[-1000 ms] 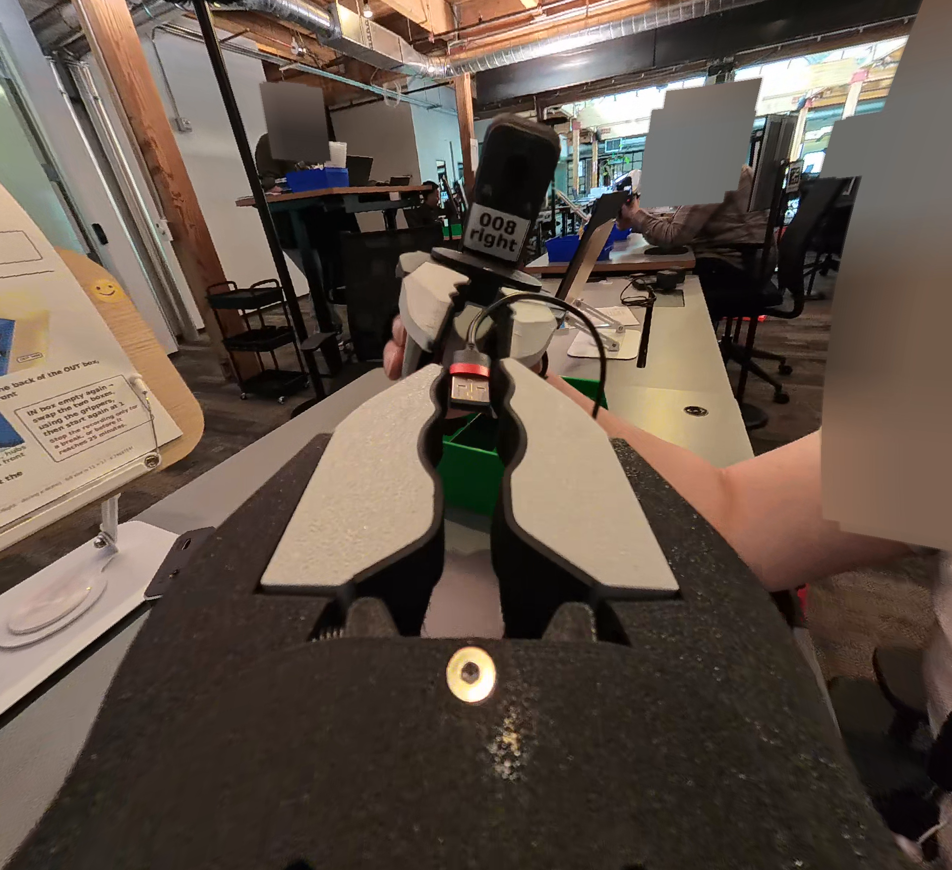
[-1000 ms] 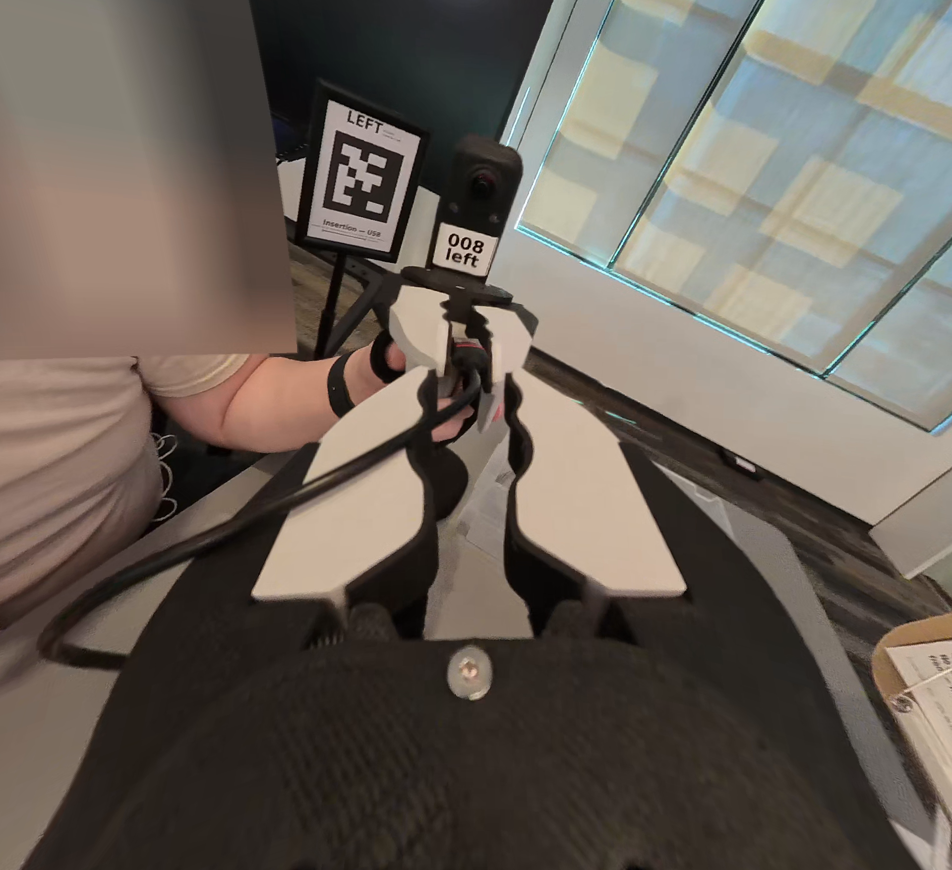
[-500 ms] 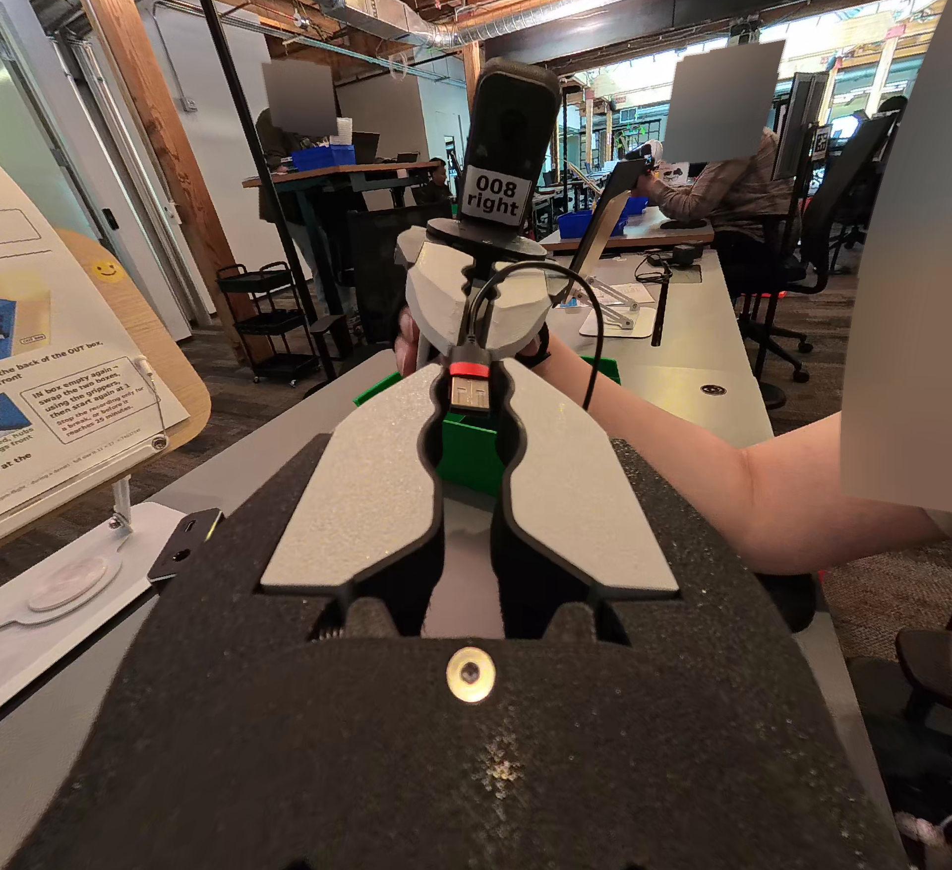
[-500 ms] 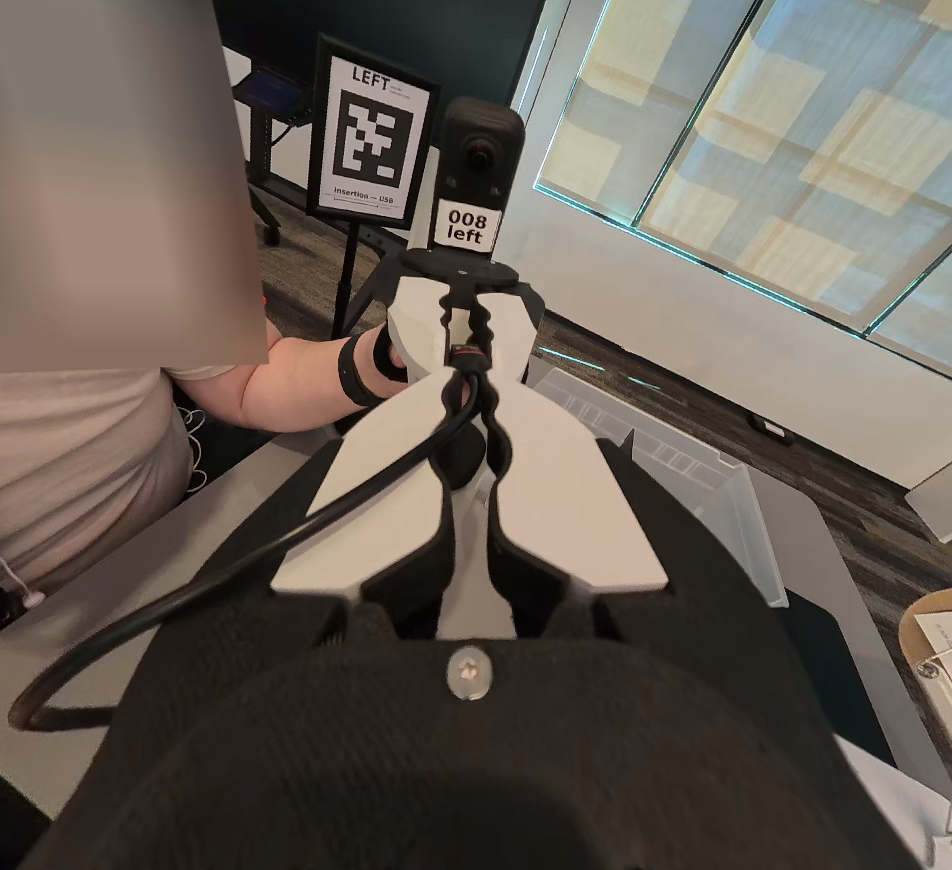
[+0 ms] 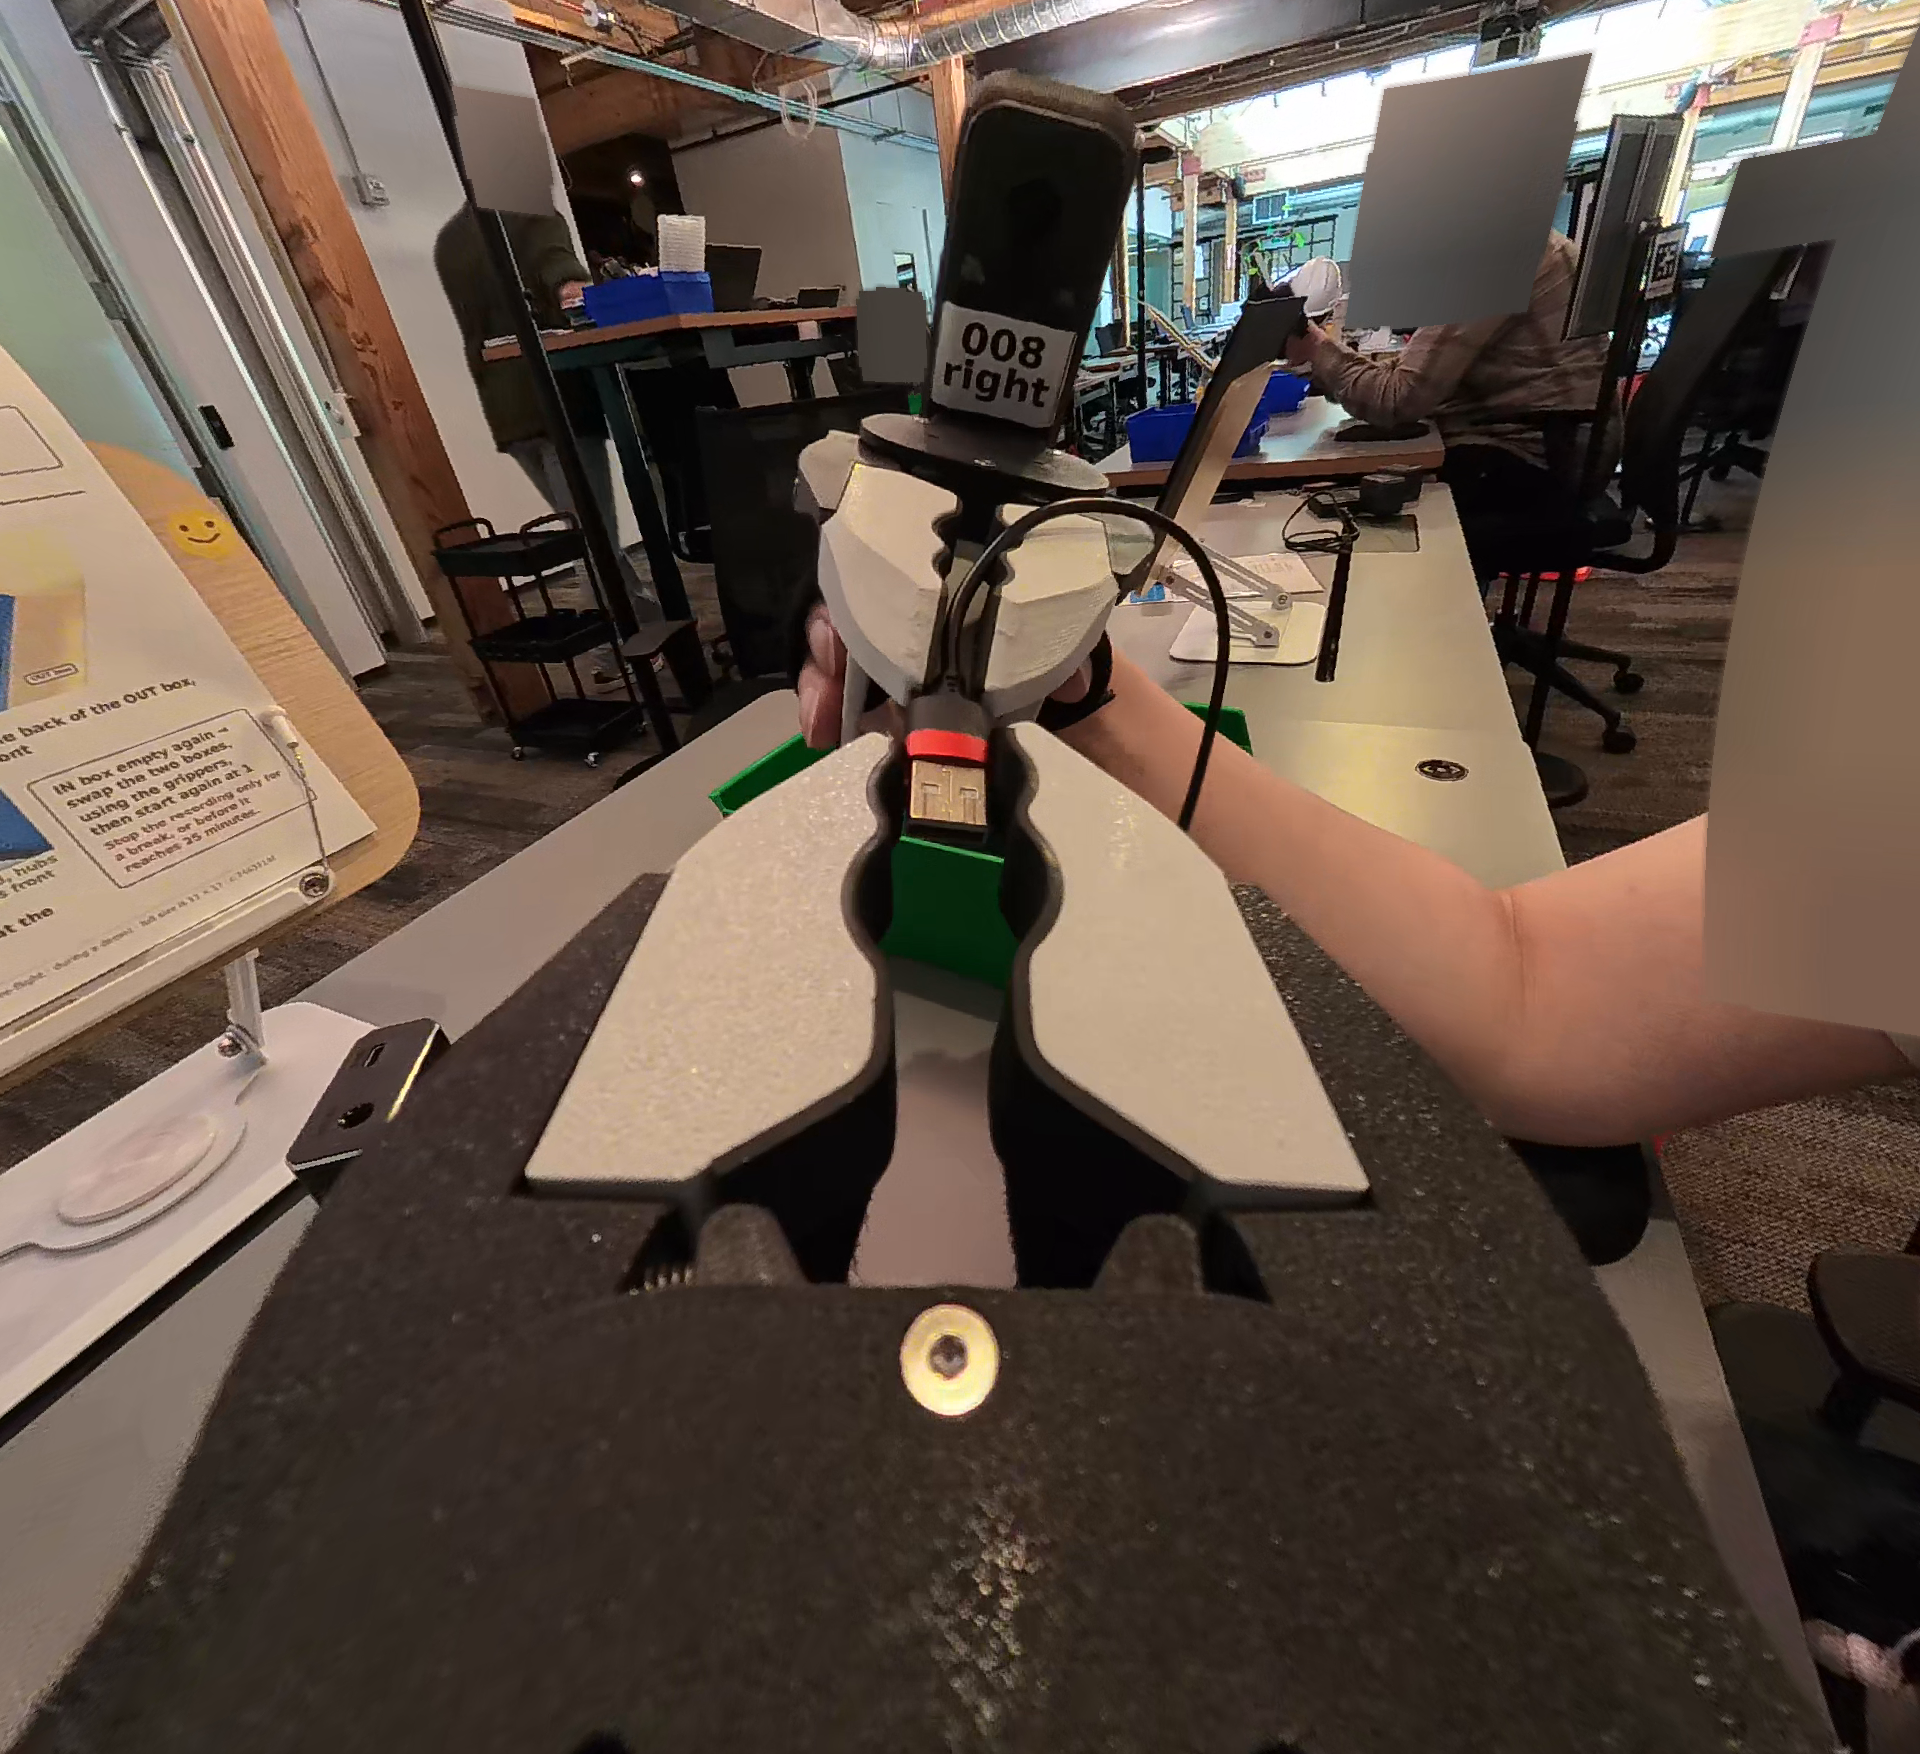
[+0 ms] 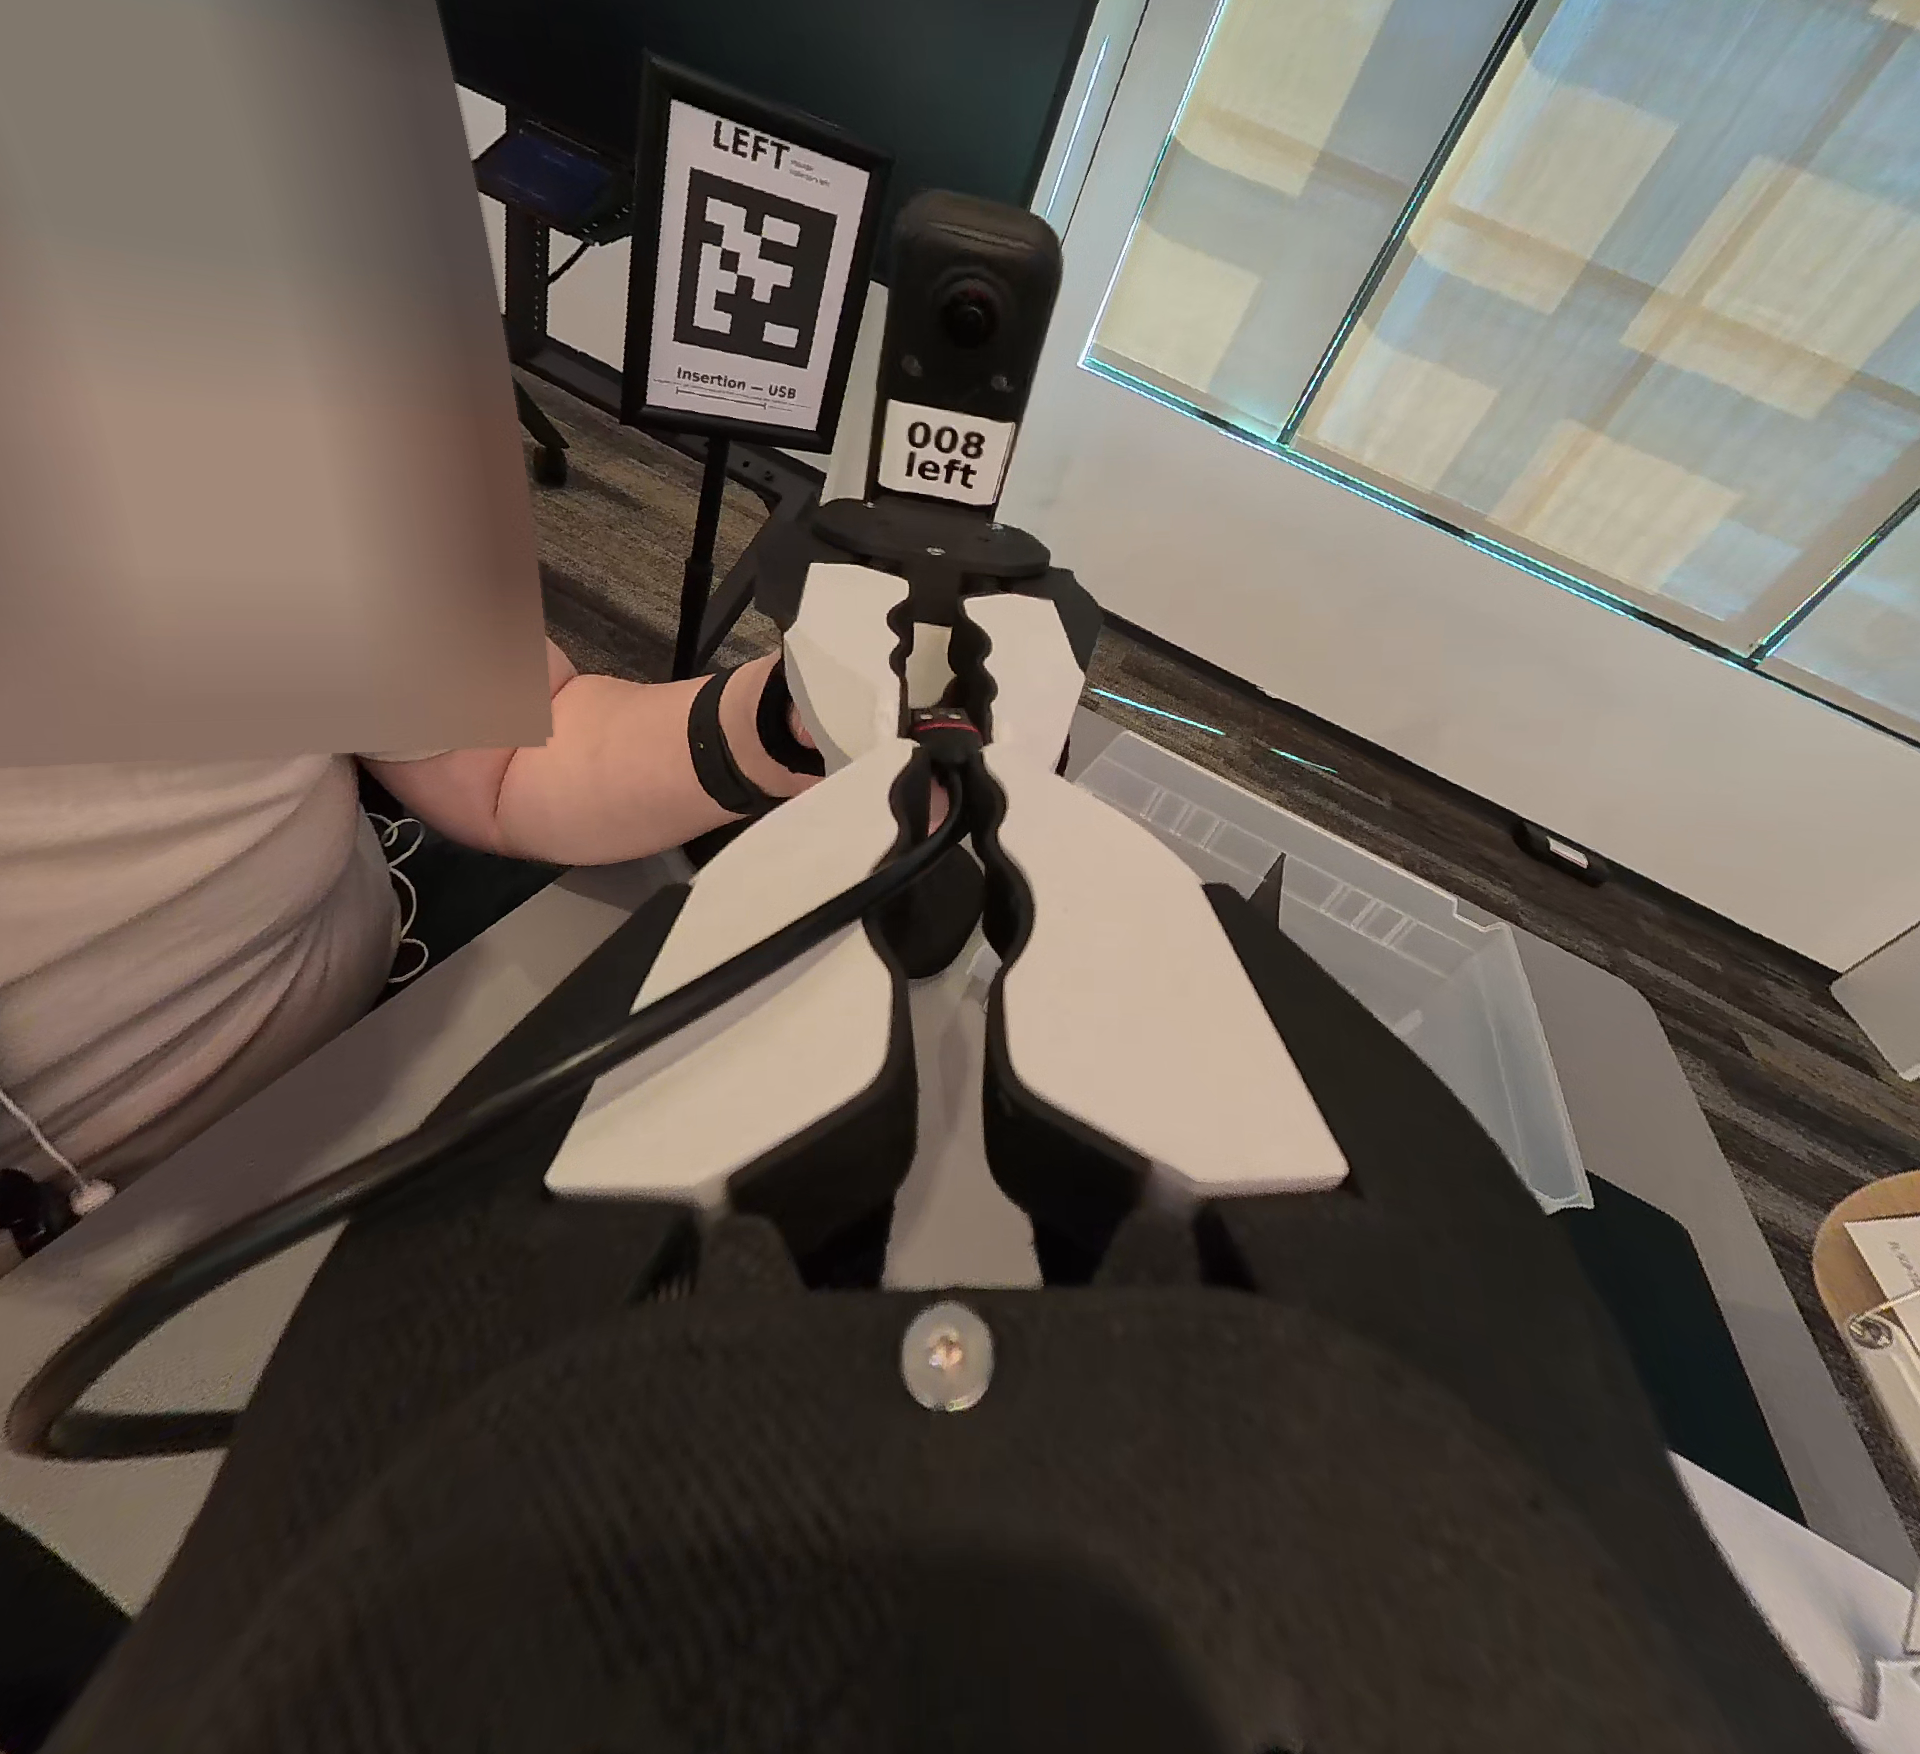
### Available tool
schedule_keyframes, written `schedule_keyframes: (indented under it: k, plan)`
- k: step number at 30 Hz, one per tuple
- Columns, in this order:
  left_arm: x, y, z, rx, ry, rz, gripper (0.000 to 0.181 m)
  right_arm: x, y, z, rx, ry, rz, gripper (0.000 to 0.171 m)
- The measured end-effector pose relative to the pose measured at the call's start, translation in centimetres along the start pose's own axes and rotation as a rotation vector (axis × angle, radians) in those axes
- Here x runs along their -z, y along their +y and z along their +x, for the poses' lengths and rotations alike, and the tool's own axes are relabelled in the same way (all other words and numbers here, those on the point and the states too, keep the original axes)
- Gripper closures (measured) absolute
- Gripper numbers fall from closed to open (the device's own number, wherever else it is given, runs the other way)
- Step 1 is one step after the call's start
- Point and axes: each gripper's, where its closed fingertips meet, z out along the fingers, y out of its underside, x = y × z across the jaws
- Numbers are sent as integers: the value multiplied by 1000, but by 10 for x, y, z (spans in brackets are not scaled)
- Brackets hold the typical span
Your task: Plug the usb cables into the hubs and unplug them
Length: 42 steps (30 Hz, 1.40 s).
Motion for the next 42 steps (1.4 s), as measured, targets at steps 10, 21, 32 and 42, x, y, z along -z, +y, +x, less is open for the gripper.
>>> schedule_keyframes:
  k: [10,21,32,42]
  plan:
    - [5,7,-31,-75,-192,39,133,15,-13,11,73,115,24,165]
    - [0,184,-144,20,-604,-375,103,86,-30,25,122,370,78,165]
    - [-31,229,-162,290,-452,-403,127,103,-25,53,70,529,96,165]
    - [-35,261,-159,342,-427,-619,148,109,-23,63,49,579,115,165]
